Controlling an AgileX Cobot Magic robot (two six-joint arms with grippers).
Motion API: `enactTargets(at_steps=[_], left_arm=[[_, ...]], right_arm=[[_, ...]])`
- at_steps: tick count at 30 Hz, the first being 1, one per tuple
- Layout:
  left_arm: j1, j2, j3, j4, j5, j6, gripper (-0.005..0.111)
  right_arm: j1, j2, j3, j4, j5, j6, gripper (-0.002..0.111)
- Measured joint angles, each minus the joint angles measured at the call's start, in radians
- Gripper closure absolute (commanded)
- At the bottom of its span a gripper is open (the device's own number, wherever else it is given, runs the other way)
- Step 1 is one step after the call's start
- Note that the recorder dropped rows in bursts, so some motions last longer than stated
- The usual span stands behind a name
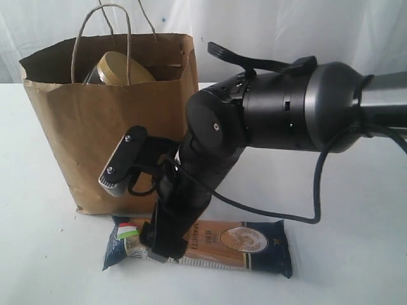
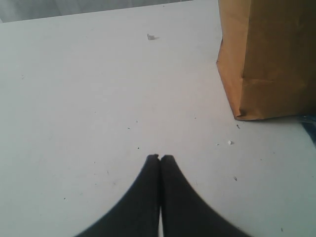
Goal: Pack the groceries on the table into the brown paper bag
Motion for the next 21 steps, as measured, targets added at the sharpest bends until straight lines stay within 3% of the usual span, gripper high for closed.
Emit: enactTargets(at_steps=[8, 21], left_arm=[[0.0, 0.0, 0.0, 0.0, 0.0, 0.0, 0.107], [0.0, 0.0, 0.0, 0.0, 0.0, 0.0, 0.107]], right_arm=[[0.0, 0.0, 0.0, 0.054, -0.136, 0.009, 0.01], [0.0, 0.045, 0.0, 0.113, -0.048, -0.09, 0.01]])
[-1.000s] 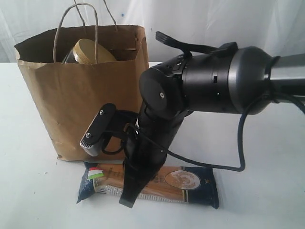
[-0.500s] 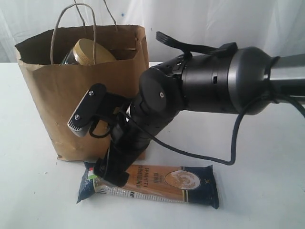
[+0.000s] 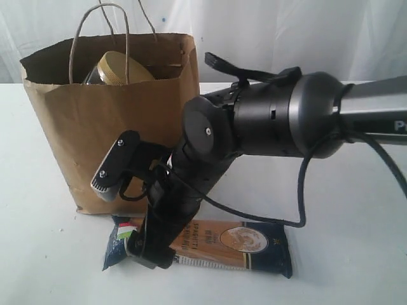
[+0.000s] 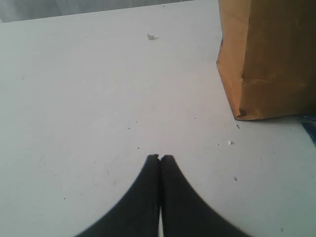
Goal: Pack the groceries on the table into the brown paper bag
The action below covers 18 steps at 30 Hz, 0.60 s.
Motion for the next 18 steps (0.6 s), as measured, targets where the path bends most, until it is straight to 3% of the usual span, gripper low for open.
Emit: enactTargets(at_steps=[14, 18], left_arm=[[0.0, 0.0, 0.0, 0.0, 0.0, 0.0, 0.107], [0.0, 0.0, 0.0, 0.0, 0.0, 0.0, 0.107]], right_arm=[[0.004, 0.139, 0.0, -0.014, -0.091, -0.066, 0.011], [0.004, 0.162, 0.0, -0.022, -0.107, -0.066, 0.02]])
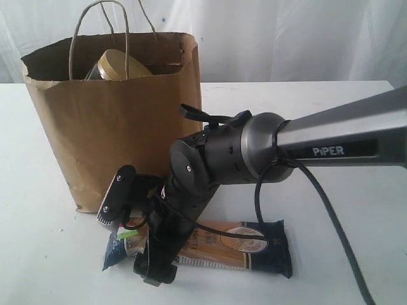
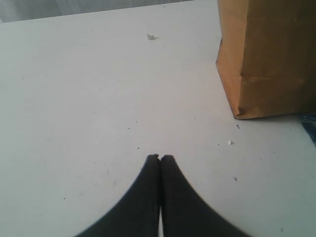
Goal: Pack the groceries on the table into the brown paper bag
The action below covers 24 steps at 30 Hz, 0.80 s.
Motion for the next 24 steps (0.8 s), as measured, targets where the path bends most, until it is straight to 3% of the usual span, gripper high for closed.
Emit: enactTargets(at_steps=[3, 8, 10, 24], left_arm=[[0.0, 0.0, 0.0, 0.0, 0.0, 0.0, 0.107], [0.0, 0.0, 0.0, 0.0, 0.0, 0.0, 0.107], [0.0, 0.0, 0.0, 0.0, 0.0, 0.0, 0.107], [0.0, 0.0, 0.0, 0.0, 0.0, 0.0, 0.107]], right_arm=[[0.0, 0.014, -0.002, -0.009, -0.007, 0.002, 0.04], [0.0, 0.016, -0.01, -0.014, 0.024, 0.056, 0.095], [0.0, 0.013, -0.014, -0.014, 0.048, 0.068, 0.108], [0.0, -0.012, -0.017, -0.014, 0.158, 0.179, 0.108]])
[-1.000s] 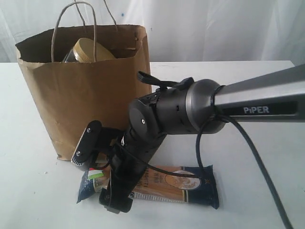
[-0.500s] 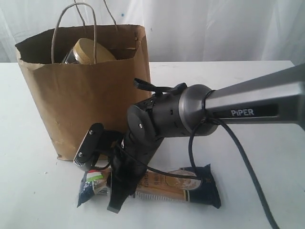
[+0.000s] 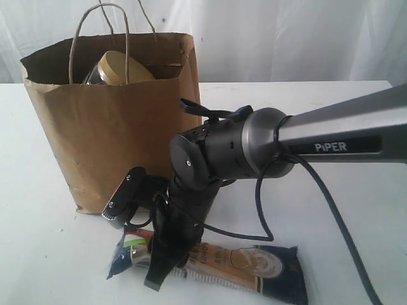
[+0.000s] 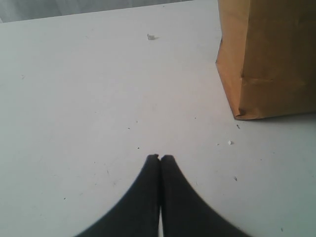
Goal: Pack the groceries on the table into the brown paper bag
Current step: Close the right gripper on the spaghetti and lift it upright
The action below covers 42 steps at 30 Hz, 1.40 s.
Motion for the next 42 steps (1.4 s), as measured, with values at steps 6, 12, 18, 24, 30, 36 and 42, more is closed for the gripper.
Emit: enactTargets(at_steps=[6, 12, 18, 24, 30, 36, 42], left_arm=[[0.0, 0.0, 0.0, 0.0, 0.0, 0.0, 0.107], [0.0, 0.0, 0.0, 0.0, 0.0, 0.0, 0.107], [0.0, 0.0, 0.0, 0.0, 0.0, 0.0, 0.107], [0.0, 0.0, 0.0, 0.0, 0.0, 0.0, 0.107], [0.0, 0.0, 0.0, 0.0, 0.0, 0.0, 0.107], [0.0, 0.0, 0.0, 0.0, 0.0, 0.0, 0.107], [0.0, 0.0, 0.0, 0.0, 0.0, 0.0, 0.107]], right_arm=[[0.0, -0.108, 0.01, 0.002, 0.064, 0.066, 0.108], [0.0, -0.282, 0.01, 0.054, 0.066, 0.072, 0.108], [0.0, -0.408, 0.011, 0.146, 0.068, 0.072, 0.108], [0.0, -0.489, -0.007, 0.283, 0.063, 0.072, 0.108], [0.0, -0.557, -0.096, 0.319, -0.116, 0.072, 0.108], [0.0, -0.604, -0.133, 0.324, -0.548, 0.072, 0.108], [0.0, -0.609, -0.135, 0.328, -0.948, 0.072, 0.108]])
